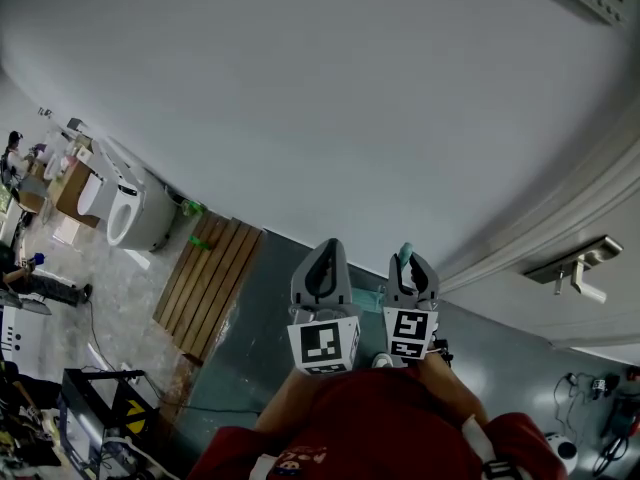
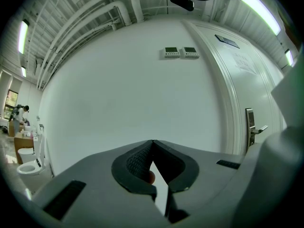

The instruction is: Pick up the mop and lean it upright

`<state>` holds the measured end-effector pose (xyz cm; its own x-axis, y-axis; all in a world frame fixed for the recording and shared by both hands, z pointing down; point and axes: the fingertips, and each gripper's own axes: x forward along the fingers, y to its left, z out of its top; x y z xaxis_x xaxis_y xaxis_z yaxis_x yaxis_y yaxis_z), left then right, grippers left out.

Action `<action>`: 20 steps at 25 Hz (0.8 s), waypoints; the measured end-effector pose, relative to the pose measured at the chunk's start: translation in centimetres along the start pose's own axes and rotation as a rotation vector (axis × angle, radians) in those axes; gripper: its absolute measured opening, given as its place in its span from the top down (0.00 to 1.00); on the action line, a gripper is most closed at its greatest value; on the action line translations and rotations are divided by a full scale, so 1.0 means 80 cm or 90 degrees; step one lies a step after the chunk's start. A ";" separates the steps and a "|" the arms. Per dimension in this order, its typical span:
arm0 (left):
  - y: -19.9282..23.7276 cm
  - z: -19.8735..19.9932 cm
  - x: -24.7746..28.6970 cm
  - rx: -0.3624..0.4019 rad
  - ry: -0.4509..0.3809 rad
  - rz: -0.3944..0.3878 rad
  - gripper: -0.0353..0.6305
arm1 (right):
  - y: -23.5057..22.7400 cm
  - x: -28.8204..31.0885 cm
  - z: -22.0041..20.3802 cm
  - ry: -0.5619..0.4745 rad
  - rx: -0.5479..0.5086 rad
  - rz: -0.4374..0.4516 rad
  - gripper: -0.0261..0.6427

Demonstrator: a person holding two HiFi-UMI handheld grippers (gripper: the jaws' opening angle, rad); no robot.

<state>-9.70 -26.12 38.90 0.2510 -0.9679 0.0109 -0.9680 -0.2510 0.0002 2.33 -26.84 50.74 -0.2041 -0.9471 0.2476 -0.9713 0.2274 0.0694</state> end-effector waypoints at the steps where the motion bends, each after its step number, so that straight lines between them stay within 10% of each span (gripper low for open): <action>1: 0.000 0.000 0.000 -0.001 0.000 0.002 0.93 | 0.001 0.000 0.000 0.001 0.001 0.004 0.80; 20: 0.000 0.009 -0.003 -0.003 -0.020 0.004 0.93 | 0.000 -0.049 0.074 -0.058 0.011 0.023 0.80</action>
<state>-9.80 -25.89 38.20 0.2441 -0.9695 -0.0200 -0.9697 -0.2442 0.0042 2.41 -24.50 44.02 -0.2482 -0.9554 0.1599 -0.9651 0.2582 0.0446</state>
